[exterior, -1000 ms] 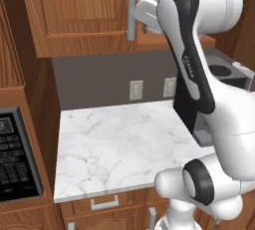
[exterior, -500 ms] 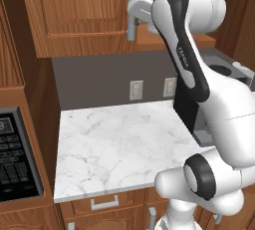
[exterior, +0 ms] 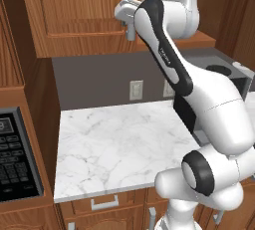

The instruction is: Open the cabinet. Pick the spray and place it next to the sink. Then close the cabinet.

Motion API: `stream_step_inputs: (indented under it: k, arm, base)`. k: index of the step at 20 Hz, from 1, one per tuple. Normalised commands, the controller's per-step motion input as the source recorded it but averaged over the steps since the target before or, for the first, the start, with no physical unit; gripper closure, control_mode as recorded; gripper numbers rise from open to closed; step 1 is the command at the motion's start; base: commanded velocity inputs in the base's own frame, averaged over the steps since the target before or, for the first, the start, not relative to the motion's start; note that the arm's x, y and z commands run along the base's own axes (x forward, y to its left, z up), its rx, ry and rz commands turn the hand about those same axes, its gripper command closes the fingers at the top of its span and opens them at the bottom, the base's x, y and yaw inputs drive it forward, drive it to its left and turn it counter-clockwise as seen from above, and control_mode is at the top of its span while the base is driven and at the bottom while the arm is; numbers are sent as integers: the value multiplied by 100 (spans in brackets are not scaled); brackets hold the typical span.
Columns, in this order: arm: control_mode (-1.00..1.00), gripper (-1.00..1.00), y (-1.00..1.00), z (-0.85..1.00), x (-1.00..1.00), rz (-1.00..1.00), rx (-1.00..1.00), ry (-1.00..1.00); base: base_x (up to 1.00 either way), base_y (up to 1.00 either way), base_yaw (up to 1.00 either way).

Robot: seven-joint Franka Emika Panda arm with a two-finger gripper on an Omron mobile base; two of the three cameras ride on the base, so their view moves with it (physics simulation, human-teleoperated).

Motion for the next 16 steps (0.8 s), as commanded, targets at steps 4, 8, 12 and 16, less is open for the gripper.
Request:
stream_step_inputs:
  k: [4, 8, 12, 16]
  arm:
    - [-100, -100, 10, 2, 50, 0, -7, 0]
    - [-100, -100, 16, 3, 42, 0, -12, -1]
    - [-100, -100, 18, 2, 32, 0, -13, -2]
    - [-100, -100, 17, 3, 26, 0, -13, -4]
  base:
    - [0, 0, 0]
    - [0, 0, 0]
    - [0, 0, 0]
    - [0, 0, 0]
